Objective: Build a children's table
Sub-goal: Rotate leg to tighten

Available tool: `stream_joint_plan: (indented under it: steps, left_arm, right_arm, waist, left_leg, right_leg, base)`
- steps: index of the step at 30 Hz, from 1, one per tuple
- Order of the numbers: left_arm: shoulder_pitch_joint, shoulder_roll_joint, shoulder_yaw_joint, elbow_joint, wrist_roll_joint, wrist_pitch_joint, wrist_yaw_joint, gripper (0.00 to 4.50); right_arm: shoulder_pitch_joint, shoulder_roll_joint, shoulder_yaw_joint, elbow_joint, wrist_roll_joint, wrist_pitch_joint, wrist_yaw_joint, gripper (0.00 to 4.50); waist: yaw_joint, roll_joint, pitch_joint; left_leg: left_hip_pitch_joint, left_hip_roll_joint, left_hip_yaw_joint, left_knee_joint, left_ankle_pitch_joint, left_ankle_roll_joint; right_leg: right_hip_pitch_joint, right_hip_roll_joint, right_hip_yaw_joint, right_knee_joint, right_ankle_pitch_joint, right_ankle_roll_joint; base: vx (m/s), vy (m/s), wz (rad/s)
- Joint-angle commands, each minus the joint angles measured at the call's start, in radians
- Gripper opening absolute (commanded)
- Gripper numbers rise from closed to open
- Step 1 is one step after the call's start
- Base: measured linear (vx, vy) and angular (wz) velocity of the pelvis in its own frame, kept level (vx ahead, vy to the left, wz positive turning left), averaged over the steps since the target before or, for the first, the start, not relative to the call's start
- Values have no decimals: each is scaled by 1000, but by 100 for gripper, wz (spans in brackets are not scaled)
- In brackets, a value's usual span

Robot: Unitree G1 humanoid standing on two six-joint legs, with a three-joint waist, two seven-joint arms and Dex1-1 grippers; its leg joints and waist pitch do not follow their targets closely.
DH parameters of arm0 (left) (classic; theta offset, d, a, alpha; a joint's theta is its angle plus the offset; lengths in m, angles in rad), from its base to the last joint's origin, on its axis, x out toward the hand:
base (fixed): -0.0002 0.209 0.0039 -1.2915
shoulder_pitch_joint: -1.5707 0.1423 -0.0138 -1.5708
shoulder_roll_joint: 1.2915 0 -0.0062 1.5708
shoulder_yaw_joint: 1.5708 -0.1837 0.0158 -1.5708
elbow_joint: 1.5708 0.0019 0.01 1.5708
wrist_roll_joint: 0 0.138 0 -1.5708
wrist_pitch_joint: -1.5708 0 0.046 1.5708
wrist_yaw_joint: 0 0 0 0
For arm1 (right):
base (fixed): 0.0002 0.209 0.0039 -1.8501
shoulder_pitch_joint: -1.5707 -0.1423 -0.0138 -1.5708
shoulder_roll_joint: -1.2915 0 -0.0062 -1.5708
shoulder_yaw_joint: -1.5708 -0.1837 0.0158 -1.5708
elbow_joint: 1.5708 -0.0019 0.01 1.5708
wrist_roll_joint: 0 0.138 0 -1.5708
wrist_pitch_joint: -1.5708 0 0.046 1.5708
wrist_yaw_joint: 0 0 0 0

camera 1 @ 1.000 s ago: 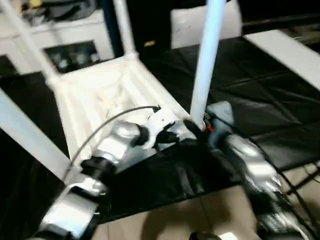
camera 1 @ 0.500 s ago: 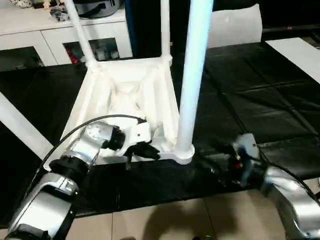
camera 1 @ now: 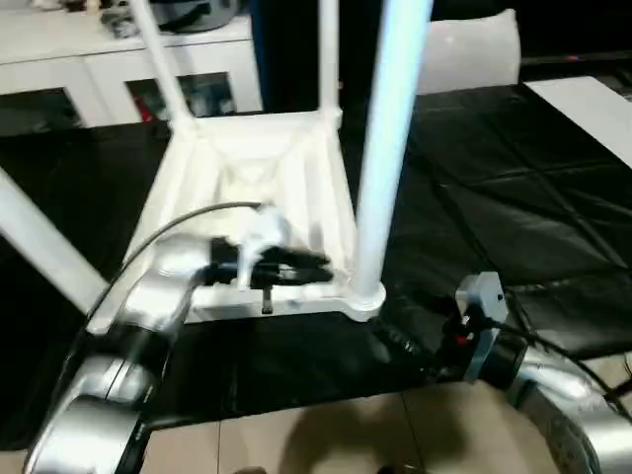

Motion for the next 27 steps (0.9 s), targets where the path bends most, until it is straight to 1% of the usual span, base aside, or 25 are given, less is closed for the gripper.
stream_joint_plan:
  steps: [1,2,3,4,5,6,7,8,9,10,11,12,13,15,17,18,19,20,21,22,23,24,25,26,27]
  left_arm:
    - [49,13,66,-139,-23,109,102,131]
    - [93,5,94,-216,-32,163,160,142]
    - [93,5,94,-216,-32,163,160,154]
    - [217,-40,137,-382,-46,257,284,154]
    - [250,-55,145,-421,-51,275,312,154]
    - [273,-65,150,-448,-54,288,333,154]
    - [375,-147,168,-541,-54,322,456,154]
    - [408,-185,171,-553,-31,302,508,154]
    - [425,-206,173,-559,-16,292,541,154]
    - [450,-237,178,-568,10,274,592,154]
    - [462,-248,180,-579,17,279,617,154]
    - [476,-260,182,-596,23,290,648,154]
    - [486,-272,188,-614,25,296,678,154]
    - [501,-283,191,-649,25,318,713,154]
    - [512,-281,187,-669,28,329,724,154]
    - [526,-272,175,-685,45,340,732,154]
    - [530,-269,170,-687,56,349,737,154]
    - [534,-269,164,-689,68,333,743,154]
    - [539,-271,162,-693,72,326,749,154]
    - [544,-276,162,-701,67,329,758,154]
    - [547,-284,164,-710,55,349,773,154]
    - [553,-289,166,-718,42,346,770,154]
    - [561,-289,163,-731,30,345,766,154]
    - [570,-288,161,-746,17,352,764,154]
    - [571,-288,161,-747,17,353,764,154]
  right_arm:
    - [3,25,-6,-47,18,38,-59,450]
    - [5,38,-7,-60,22,54,-83,450]
    - [5,38,-7,-60,22,54,-83,450]
    - [9,56,7,-73,-5,62,-126,450]
    - [9,60,12,-72,-16,60,-137,450]
    - [9,63,15,-72,-25,58,-144,450]
    - [3,68,32,-57,-51,54,-163,450]
    - [-3,69,39,-49,-52,49,-158,450]
    - [-7,70,44,-46,-52,45,-156,450]
    - [-15,71,52,-43,-54,32,-151,450]
    - [-19,74,54,-43,-53,21,-151,450]
    - [-24,79,56,-44,-51,8,-152,450]
    - [-27,82,57,-46,-47,13,-157,450]
    - [-30,84,59,-48,-45,17,-165,450]
    - [-32,85,60,-45,-48,12,-167,450]
    - [-37,82,64,-37,-54,1,-162,450]
    - [-41,80,66,-32,-56,-2,-158,450]
    - [-46,76,69,-27,-58,-1,-155,450]
    - [-51,71,74,-23,-64,-5,-152,450]
    - [-54,68,78,-20,-65,-11,-147,450]
    - [-58,64,82,-13,-65,-17,-141,450]
    - [-57,61,83,-11,-68,-16,-140,450]
    - [-58,60,84,-8,-69,-15,-140,450]
    - [-59,59,86,-5,-67,-15,-138,450]
    - [-59,59,86,-5,-67,-15,-138,450]
  waist:
    - [-2,-11,-55]
    - [-4,-8,-56]
    - [-6,-10,-54]
    - [-11,-8,-58]
    - [-10,-10,-53]
    - [-16,-12,-50]
    - [-17,-29,-54]
    - [-14,-22,-53]
    - [-18,-25,-49]
    - [-16,-24,-46]
    - [-16,-27,-45]
    - [-17,-30,-43]
    - [-17,-30,-42]
    - [-19,-32,-42]
    - [-20,-32,-45]
    - [-20,-28,-47]
    - [-20,-30,-49]
    - [-22,-26,-49]
    - [-25,-22,-51]
    - [-25,5,-60]
    - [-42,4,-54]
    - [-58,24,-45]
    - [-69,6,-43]
    - [-62,-1,-38]
    - [-62,-24,-39]
  left_leg:
    - [-19,58,-20,-84,-120,37]
    - [-16,60,-19,-84,-124,30]
    - [-17,56,-18,-84,-126,36]
    - [-13,60,-19,-82,-135,27]
    - [-19,62,-19,-85,-127,34]
    - [-20,57,-17,-84,-132,38]
    - [-23,52,-12,-78,-130,42]
    - [-24,53,-15,-80,-128,44]
    - [-24,52,-11,-80,-134,53]
    - [-18,46,-10,-77,-166,52]
    - [-15,43,-10,-77,-175,52]
    - [-16,43,-14,-79,-196,46]
    - [-16,44,-17,-80,-203,44]
    - [-16,50,-22,-84,-208,41]
    - [-17,56,-26,-86,-193,45]
    - [-19,56,-25,-85,-170,50]
    - [-19,58,-26,-85,-154,52]
    - [-21,65,-31,-86,-127,51]
    - [-18,74,-37,-89,-120,48]
    - [-36,86,-140,-106,-141,102]
    - [-20,111,-173,-118,-138,135]
    - [8,137,-234,-139,-94,226]
    - [30,139,-257,-122,-10,342]
    - [9,106,-244,-110,33,381]
    - [-33,47,-214,-73,87,378]
  right_leg:
    - [71,-66,73,-81,-356,-45]
    - [71,-64,73,-78,-354,-51]
    - [70,-63,72,-85,-361,-49]
    - [70,-61,72,-78,-368,-48]
    - [69,-64,74,-83,-362,-49]
    - [68,-59,71,-87,-382,-48]
    - [68,-57,72,-85,-404,-39]
    - [68,-59,71,-87,-413,-38]
    - [63,-54,70,-98,-432,-29]
    - [56,-49,65,-113,-494,8]
    - [53,-47,64,-119,-509,22]
    - [55,-46,61,-121,-530,41]
    - [56,-46,60,-122,-531,47]
    - [58,-45,62,-119,-503,47]
    - [61,-47,69,-108,-445,23]
    - [63,-46,72,-103,-403,10]
    - [64,-47,74,-99,-377,2]
    - [66,-36,71,-95,-323,-6]
    - [66,-26,64,-94,-290,-8]
    - [92,-16,18,-40,-128,-33]
    - [74,0,16,-18,-111,-54]
    - [47,26,26,38,-180,-104]
    - [17,31,70,67,-223,-160]
    - [28,16,94,51,-189,-207]
    - [56,-25,129,2,-108,-245]
  base:
    - [0,0,0]
    - [0,0,0]
    - [0,0,0]
    - [0,0,0]
    - [0,0,0]
    - [0,0,0]
    - [0,0,0]
    - [0,0,0]
    - [0,0,0]
    - [0,0,0]
    - [0,0,0]
    - [0,0,0]
    - [0,0,0]
    - [0,0,0]
    - [0,0,0]
    - [0,0,0]
    - [0,0,0]
    - [0,0,0]
    - [3,-19,18]
    - [3,-19,18]
    - [54,-60,47]
    - [82,-106,67]
    - [82,-106,67]
    - [27,-158,74]
    - [-10,-179,60]
